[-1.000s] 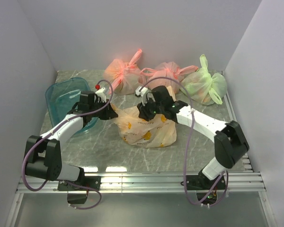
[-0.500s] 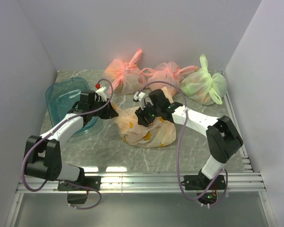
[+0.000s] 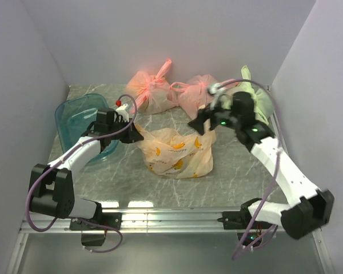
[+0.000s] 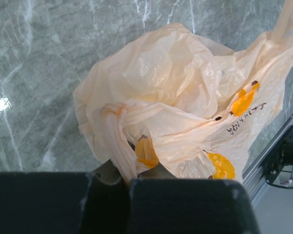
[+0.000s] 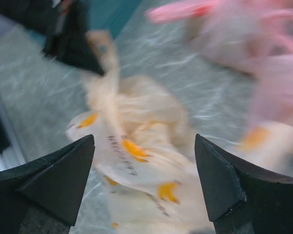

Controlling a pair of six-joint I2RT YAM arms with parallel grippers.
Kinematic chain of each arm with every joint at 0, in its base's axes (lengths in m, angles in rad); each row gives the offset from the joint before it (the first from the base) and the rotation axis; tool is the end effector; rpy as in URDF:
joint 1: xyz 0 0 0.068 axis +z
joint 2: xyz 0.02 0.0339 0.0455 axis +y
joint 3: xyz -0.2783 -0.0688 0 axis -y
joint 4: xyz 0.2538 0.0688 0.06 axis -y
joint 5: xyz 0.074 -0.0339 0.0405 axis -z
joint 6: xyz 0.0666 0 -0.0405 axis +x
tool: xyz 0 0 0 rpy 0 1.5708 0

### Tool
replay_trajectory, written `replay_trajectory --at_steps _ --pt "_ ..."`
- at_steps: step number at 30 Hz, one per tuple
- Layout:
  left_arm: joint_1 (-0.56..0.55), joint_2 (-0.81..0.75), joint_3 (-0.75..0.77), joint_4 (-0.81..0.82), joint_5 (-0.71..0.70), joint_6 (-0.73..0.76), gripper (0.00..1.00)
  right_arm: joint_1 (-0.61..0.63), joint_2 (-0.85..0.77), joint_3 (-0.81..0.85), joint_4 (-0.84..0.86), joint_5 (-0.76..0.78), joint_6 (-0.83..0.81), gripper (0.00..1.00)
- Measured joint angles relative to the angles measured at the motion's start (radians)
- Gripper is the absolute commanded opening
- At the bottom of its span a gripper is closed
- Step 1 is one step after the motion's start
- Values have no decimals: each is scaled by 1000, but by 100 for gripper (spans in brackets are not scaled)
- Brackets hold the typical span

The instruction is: Place the fake fruits into the plastic bag and tie a complex knot

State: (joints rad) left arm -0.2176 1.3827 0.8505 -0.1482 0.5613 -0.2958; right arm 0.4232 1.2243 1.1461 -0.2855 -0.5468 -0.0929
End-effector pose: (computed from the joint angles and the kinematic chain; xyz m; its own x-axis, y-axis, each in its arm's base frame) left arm 0.3033 -0.1034 0.2278 -0.7586 -0.0850 -0.6459 0.3822 0.7448 -0.5469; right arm 0.2644 0.1570 0.3687 -0.2493 -0.1992 -0.9477 -0.8205 0.5632 0.0975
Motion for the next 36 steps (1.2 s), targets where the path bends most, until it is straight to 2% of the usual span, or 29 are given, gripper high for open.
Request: replay_trajectory --at_steps 4,8,14,18,21,22,23,24,26,32,36 --pt "0 -2 9 1 21 6 0 -219 -101 -91 25 -23 7 91" --pt "0 -15 9 12 49 13 1 -334 -74 -192 29 -58 6 91" --pt "0 -15 10 31 80 13 1 -398 72 -296 88 -143 40 92" --pt "0 -15 16 35 98 14 1 -404 177 -302 169 -209 103 92" --pt "0 -15 16 37 111 20 1 -404 256 -293 225 -272 140 65" --pt "0 -15 16 38 119 23 1 -404 278 -288 235 -291 152 44" --pt "0 -15 17 37 128 29 1 -401 295 -279 239 -310 159 35" --pt "0 -15 21 33 140 37 1 -394 309 -263 237 -323 166 12" --pt "0 -15 39 22 169 68 1 -381 320 -225 226 -341 169 0" --pt "-35 -11 188 -83 266 240 1 -263 300 -103 163 -365 90 0" --pt "-102 -9 277 -158 343 383 1 -144 258 -87 110 -350 16 0"
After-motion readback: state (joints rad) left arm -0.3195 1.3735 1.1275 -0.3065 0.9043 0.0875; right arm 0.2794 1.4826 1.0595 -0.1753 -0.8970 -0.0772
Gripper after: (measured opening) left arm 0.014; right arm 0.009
